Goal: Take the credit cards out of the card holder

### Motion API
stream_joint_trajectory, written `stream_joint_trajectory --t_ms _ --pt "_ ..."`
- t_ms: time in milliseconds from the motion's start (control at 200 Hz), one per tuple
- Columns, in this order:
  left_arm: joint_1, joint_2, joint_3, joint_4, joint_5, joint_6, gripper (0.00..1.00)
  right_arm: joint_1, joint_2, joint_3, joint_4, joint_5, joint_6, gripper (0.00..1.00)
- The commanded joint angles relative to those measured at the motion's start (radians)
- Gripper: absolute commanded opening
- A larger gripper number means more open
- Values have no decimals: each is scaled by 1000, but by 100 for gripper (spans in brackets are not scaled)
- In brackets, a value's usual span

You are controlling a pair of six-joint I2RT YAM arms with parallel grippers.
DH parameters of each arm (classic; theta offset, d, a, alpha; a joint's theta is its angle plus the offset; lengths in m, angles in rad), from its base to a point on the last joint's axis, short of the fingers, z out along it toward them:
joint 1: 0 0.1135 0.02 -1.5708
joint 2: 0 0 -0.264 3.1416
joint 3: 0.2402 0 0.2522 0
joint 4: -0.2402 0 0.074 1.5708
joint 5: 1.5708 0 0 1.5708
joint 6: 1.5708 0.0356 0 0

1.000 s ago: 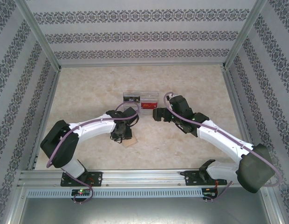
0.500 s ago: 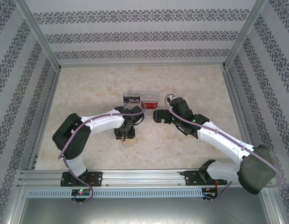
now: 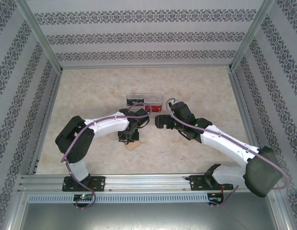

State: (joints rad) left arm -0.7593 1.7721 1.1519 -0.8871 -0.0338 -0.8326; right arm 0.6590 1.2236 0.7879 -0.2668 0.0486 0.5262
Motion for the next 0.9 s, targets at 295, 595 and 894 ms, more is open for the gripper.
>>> stream_joint_trajectory --t_ms 295,595,894 --pt "-8 -74 0 173 60 372 14 14 -32 14 -30 36 53 98" --pt "62 -81 51 146 118 510 45 89 -96 14 -101 153 147 98" --pt "61 -134 104 26 157 322 44 135 -93 95 -223 258 230 98"
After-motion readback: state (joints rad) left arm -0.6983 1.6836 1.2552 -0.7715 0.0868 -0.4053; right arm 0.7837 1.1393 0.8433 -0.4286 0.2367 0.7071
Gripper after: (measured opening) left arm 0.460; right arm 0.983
